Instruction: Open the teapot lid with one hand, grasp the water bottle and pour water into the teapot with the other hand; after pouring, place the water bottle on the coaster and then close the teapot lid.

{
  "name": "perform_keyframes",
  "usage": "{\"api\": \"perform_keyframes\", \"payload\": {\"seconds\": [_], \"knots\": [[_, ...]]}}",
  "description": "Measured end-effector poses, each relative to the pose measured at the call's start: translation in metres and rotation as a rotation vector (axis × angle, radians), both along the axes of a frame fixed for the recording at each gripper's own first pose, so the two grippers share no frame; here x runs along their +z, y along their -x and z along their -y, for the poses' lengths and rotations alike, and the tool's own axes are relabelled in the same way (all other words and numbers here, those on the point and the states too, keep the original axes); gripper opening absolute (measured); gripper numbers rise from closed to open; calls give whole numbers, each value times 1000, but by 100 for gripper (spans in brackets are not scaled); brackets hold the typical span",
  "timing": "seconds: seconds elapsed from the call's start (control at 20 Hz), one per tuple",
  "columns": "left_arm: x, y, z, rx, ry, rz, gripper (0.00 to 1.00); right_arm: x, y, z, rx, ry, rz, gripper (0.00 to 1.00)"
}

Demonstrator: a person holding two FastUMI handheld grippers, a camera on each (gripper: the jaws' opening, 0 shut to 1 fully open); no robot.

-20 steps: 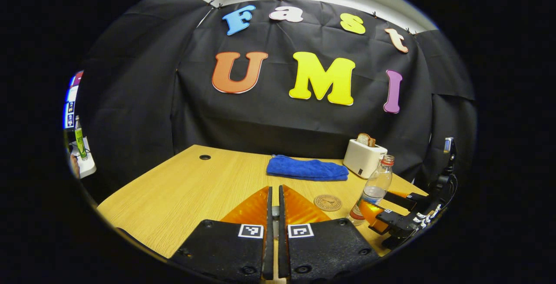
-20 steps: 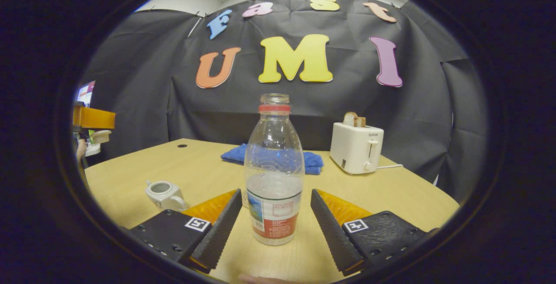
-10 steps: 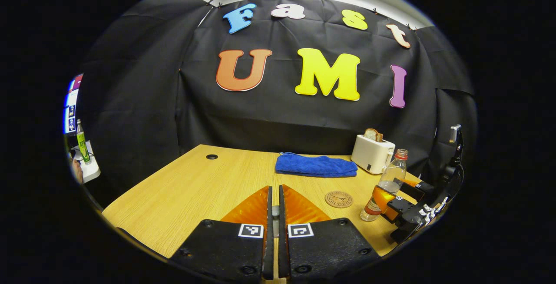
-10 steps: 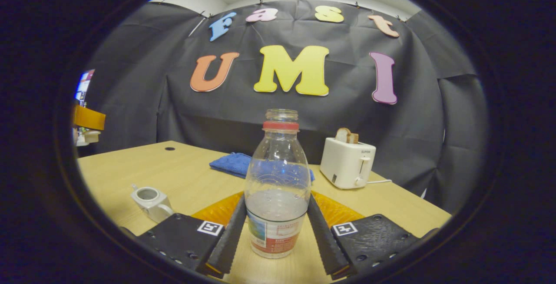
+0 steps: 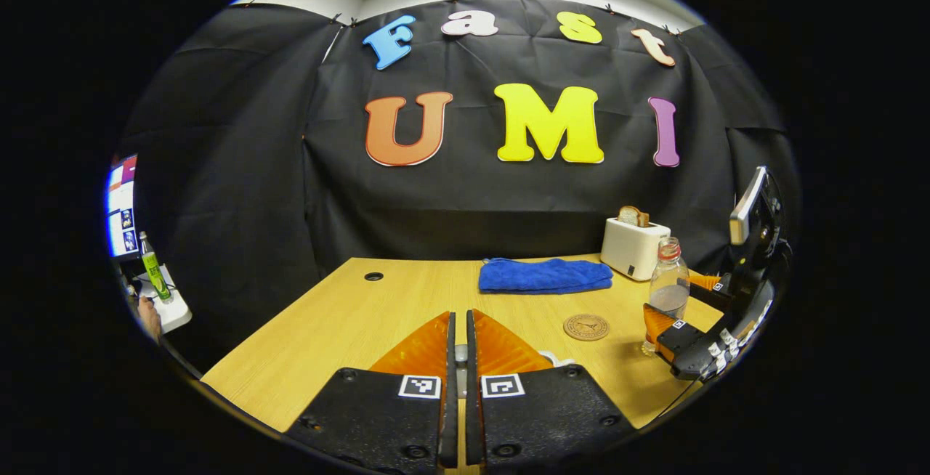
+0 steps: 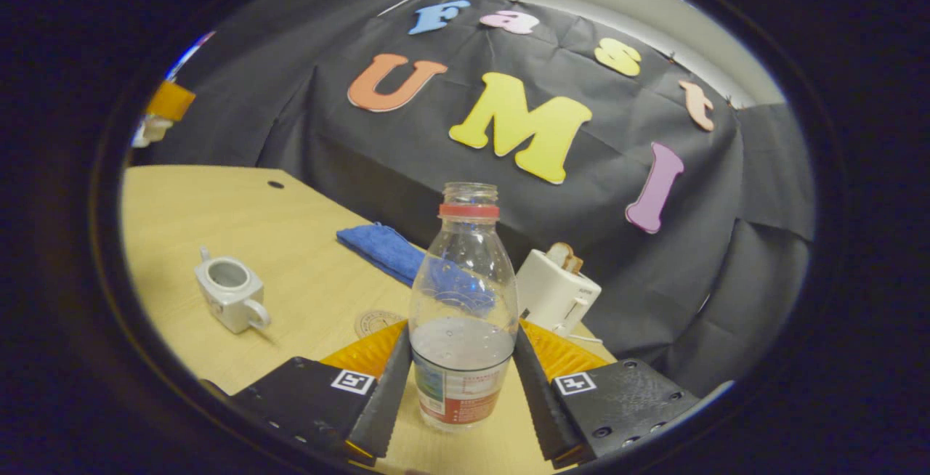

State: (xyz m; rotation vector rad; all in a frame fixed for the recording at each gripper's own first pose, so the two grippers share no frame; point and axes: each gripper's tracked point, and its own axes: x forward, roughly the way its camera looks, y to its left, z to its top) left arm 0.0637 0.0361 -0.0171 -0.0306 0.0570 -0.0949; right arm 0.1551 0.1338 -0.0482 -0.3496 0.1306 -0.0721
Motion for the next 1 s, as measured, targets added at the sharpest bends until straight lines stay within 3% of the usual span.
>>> {"api": "perform_keyframes", "payload": {"seconds": [0.35,0.65,1.0], "knots": [[-7,-4,-44,100,-7,-16,6,-6,-11,-22,-5,393,-5,75],[-9,-3,-62,112,34,-22,6,-4,-16,-33,5,743,45,75],[-12,-4,-57,86,17,-32,7,10,-18,-45,26,1006,116,75]]}}
